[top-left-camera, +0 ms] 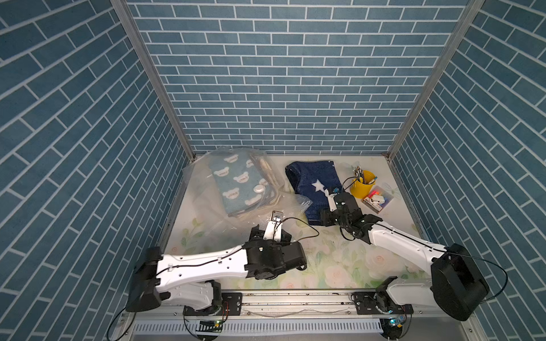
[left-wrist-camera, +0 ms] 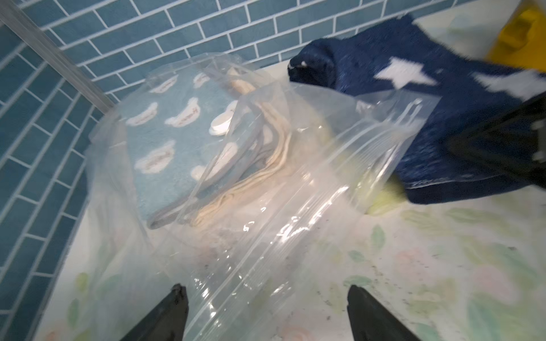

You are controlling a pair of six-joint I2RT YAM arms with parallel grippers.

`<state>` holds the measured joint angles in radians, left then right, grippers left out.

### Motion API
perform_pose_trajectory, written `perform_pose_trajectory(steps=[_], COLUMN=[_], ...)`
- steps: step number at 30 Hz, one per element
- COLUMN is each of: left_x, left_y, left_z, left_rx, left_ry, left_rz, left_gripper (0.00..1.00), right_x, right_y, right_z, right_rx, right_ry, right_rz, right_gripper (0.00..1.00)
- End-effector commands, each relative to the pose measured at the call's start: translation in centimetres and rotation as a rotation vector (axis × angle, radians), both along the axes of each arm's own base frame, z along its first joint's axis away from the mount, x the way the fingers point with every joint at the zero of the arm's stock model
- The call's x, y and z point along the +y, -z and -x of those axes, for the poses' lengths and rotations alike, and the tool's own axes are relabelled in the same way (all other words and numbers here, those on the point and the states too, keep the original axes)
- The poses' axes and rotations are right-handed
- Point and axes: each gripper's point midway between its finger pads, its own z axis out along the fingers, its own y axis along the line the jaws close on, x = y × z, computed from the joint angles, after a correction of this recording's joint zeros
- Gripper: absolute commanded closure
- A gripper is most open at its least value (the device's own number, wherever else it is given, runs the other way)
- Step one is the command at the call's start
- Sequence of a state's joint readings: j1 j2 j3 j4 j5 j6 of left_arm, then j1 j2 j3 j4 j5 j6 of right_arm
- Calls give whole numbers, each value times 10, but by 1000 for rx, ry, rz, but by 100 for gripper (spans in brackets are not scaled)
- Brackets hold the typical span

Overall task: Take the blanket out of the vacuum bag
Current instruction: Place the blanket at the center of the board.

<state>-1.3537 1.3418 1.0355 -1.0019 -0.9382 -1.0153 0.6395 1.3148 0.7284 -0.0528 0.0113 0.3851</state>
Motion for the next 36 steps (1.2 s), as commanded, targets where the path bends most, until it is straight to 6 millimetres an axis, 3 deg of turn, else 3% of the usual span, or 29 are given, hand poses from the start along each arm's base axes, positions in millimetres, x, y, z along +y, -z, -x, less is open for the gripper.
perform_pose_trajectory(steps=[1, 3, 6, 10, 13, 18, 25, 31, 36], left_x=[33, 39, 50, 67, 74, 81, 87, 94, 97], left_y=[4, 11, 21, 22, 30, 7, -15, -14, -17], left_z=[0, -2, -11, -25, -36, -41, -51, -63, -65], left_rx=[-41, -52, -35, -50, -31, -90, -95, -84, -93], left_ry=[-73, -112, -177, -261, -271, -293, -277, -281, -295], left_rz=[-229, -285, -314, -277, -269, -145, 71, 136, 128], left_gripper=[7, 6, 14, 35, 44, 80, 94, 98, 99], right_x=[4, 5, 6, 11, 13, 10, 17, 34, 43], right_y=[-2, -2, -8, -15, -18, -18, -8, -3, 16], right_z=[-1, 0, 1, 2, 4, 7, 8, 4, -8], right_rx=[-6, -3, -12, -15, -23, -66, -124, -164, -148], right_ry=[-22, -29, -33, -48, -47, -13, -5, -43, -66], right_rz=[1, -4, -18, -49, -45, 56, 241, 320, 410], right_gripper=[45, 44, 44, 44, 44, 46, 47, 36, 28])
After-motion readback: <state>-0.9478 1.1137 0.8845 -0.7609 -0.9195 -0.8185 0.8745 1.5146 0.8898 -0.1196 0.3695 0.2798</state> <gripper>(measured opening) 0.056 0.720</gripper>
